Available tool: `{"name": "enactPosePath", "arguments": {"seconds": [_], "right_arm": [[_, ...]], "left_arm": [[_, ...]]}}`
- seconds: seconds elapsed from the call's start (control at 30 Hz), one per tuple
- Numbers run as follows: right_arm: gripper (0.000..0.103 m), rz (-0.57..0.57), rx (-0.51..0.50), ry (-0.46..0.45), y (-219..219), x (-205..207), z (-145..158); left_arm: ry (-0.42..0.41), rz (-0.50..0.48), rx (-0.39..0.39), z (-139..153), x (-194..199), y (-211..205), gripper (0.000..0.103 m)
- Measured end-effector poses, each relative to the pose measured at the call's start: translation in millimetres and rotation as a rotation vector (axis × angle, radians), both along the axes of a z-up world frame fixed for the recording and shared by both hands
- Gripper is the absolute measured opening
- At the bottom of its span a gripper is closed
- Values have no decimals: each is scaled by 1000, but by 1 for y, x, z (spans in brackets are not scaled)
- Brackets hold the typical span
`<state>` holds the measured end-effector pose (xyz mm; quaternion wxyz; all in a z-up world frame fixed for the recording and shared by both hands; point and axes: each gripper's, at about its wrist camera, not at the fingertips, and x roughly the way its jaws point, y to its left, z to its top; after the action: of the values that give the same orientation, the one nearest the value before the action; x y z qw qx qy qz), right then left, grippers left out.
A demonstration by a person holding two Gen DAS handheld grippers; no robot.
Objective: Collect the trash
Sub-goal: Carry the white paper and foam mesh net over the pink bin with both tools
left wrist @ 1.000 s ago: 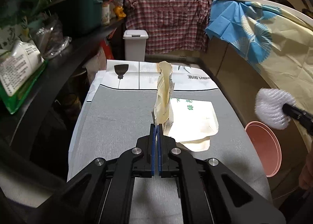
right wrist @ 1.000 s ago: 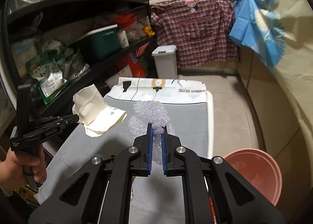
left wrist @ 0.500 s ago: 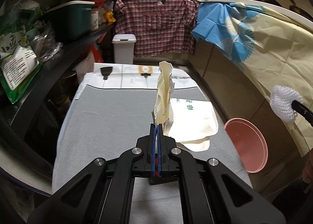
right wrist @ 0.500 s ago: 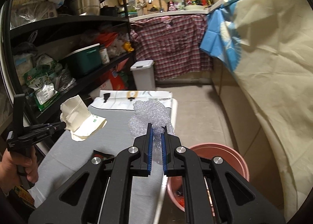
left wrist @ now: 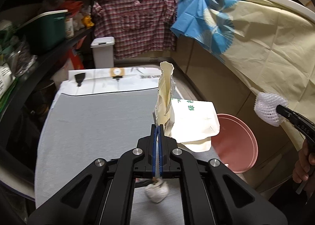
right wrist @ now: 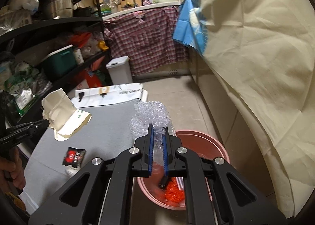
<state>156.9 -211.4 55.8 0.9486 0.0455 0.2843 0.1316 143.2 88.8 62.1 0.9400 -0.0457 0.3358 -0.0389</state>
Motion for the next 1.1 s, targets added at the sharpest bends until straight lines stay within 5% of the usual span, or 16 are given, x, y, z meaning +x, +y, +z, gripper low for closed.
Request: {"name": "enactPosePath", "arguments": {"seconds": [1.1], "right_arm": [[9,-126,-59,125,-30,36,-38]], "left_arm": [[104,-227,82,-58,59,-141,2]]}}
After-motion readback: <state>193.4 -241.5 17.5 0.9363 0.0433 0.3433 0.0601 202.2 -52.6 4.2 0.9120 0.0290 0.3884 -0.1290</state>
